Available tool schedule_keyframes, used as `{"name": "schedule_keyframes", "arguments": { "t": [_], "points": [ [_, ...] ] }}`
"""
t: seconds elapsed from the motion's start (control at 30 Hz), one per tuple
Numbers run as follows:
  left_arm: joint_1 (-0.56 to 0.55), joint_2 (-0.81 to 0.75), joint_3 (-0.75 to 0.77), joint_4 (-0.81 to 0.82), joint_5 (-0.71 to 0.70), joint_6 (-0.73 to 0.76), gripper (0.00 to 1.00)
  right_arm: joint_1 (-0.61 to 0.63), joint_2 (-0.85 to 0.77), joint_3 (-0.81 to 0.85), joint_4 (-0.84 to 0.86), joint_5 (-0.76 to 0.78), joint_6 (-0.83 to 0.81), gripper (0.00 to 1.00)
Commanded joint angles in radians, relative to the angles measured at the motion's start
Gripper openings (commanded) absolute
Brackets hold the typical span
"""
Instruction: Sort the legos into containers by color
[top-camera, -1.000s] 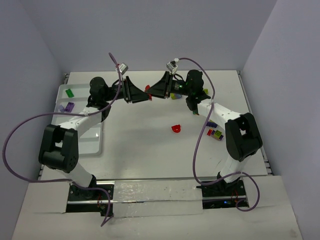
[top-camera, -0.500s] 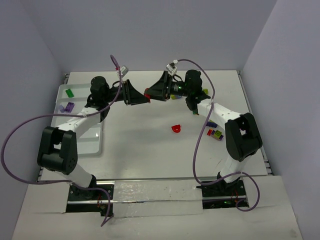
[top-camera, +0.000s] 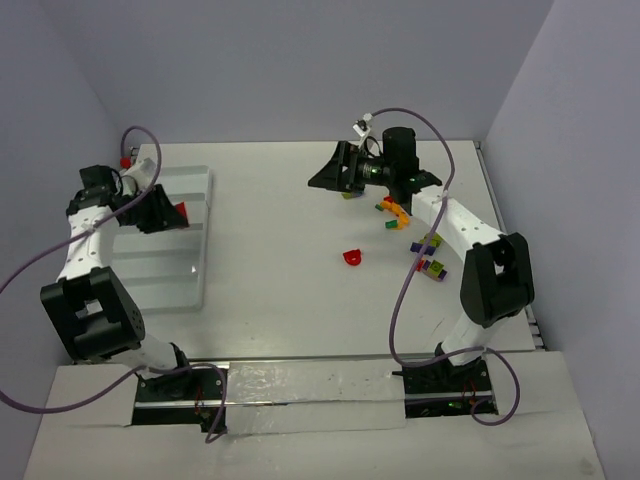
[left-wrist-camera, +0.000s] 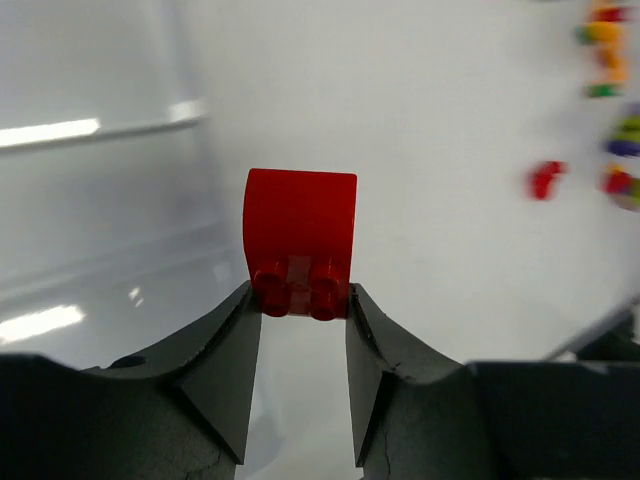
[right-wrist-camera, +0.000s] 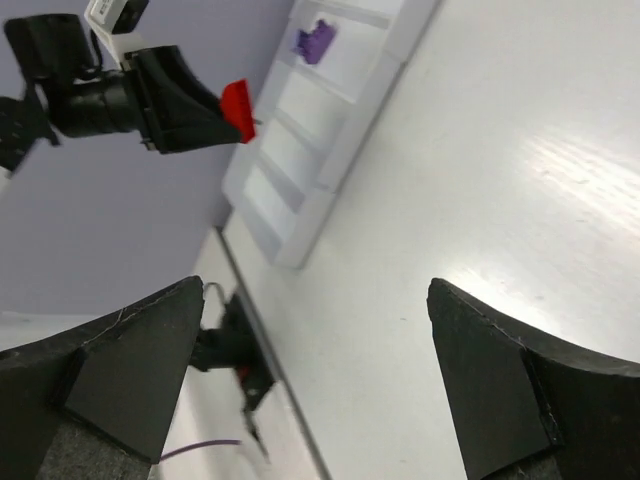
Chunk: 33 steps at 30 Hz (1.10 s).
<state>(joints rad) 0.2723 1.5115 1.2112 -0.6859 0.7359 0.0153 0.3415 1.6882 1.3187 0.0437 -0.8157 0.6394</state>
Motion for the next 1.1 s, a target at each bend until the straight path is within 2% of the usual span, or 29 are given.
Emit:
{"name": "schedule_keyframes", "arguments": {
  "t": [0.0,0.17,0.47,0.67,0.8,1.07],
  "points": [
    [0.116,0.04,0.061,-0.216,-0.342,0.244,0.0,0.004,-0.095,0.067,-0.22,0.126,-0.282,1.0],
    [0.186,0.122,0.116,-0.185,-0.495,0.244,0.0,0.004,-0.097,0.066,-0.262,0.172,-0.338,1.0],
    [0.209,0.3,0.265,-0.158,-0.665,0.201,0.01,0.003,-0.064,0.074,-0.291,0.186,-0.391,1.0],
    [0.21,0.387,0.355,-0.152,-0.719,0.215,0.08,0.003,-0.032,0.091,-0.306,0.179,-0.414,1.0],
    [0.212,0.416,0.361,-0.126,-0.731,0.237,0.14,0.002,-0.02,0.094,-0.313,0.178,-0.426,1.0],
    [0.211,0.452,0.338,-0.086,-0.731,0.278,0.19,-0.002,0.005,0.097,-0.313,0.166,-0.43,1.0]
  ]
}}
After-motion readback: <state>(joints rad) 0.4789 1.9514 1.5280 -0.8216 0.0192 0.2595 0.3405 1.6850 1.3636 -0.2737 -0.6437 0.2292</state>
